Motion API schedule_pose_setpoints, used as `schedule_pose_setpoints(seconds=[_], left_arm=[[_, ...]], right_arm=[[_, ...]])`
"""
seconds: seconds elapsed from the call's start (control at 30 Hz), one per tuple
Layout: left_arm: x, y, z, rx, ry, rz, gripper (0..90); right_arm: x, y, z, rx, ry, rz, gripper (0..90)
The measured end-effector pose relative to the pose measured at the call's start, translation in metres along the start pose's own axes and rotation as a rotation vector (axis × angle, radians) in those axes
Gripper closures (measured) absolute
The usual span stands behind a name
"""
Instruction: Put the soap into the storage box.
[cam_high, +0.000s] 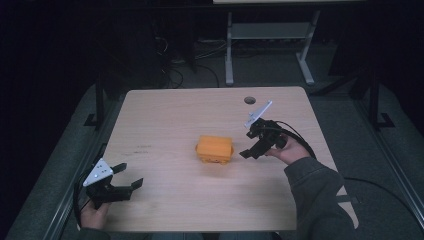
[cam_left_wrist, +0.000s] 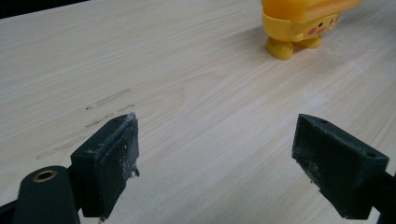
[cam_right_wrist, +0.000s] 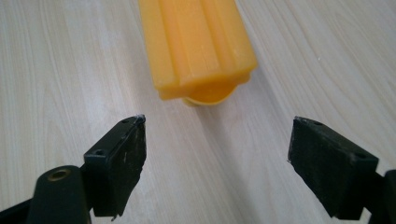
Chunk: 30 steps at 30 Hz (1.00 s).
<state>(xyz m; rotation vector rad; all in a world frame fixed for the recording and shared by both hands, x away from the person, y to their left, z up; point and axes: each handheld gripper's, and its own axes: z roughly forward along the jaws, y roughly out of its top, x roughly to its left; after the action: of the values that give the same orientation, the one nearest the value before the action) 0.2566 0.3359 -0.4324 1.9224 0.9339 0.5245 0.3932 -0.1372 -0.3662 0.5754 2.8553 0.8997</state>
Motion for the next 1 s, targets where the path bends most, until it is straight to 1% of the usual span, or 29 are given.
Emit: schedule_pose_setpoints(seconds=[0.03,0.13,0.2,0.23,0.3,0.33,0.4,0.43,0.5,0.6,0.67,0.8,1.0], left_arm=[[0.000,0.000,0.000,0.001,0.000,-0.002,14.3],[0.000,0.000,0.000,0.002,0.002,-0.001,14.3],[0.000,0.000,-0.001,0.002,0.002,0.000,14.3],[0.000,0.000,-0.001,0.002,0.003,-0.002,14.3],[0.000,0.000,-0.001,0.001,0.002,0.000,14.3],[0.000,0.000,-0.001,0.000,0.003,-0.001,14.3],[0.000,0.000,-0.001,0.001,0.004,-0.002,14.3],[0.000,0.000,-0.001,0.002,0.004,-0.002,14.3],[0.000,-0.001,-0.001,0.001,0.004,-0.003,14.3],[0.000,-0.001,-0.001,0.004,0.005,-0.002,14.3],[0.000,-0.001,-0.001,0.005,0.006,-0.002,14.3],[0.000,0.000,-0.001,0.007,0.004,-0.001,14.3],[-0.001,0.000,0.000,0.007,-0.003,0.003,14.3]], right_arm=[[0.001,-0.001,-0.001,0.008,0.004,0.020,18.8],[0.000,-0.007,-0.001,0.003,-0.003,0.010,18.9],[0.001,-0.011,-0.001,0.005,-0.003,0.023,18.9],[0.000,-0.013,-0.001,0.001,-0.005,0.018,18.9],[0.000,-0.016,-0.003,-0.005,-0.006,0.025,18.9],[0.001,-0.018,-0.004,-0.003,-0.005,0.036,18.9],[0.000,-0.021,-0.005,-0.006,-0.009,0.034,19.0],[0.001,-0.023,-0.006,-0.006,-0.007,0.048,19.2],[0.001,-0.027,-0.007,-0.008,-0.012,0.040,19.2],[0.002,-0.035,-0.009,-0.010,-0.015,0.057,19.1],[0.002,-0.039,-0.011,-0.003,-0.021,0.060,18.9],[0.004,-0.047,-0.015,-0.008,-0.031,0.072,18.9],[0.006,-0.059,-0.017,-0.004,-0.038,0.091,19.1]])
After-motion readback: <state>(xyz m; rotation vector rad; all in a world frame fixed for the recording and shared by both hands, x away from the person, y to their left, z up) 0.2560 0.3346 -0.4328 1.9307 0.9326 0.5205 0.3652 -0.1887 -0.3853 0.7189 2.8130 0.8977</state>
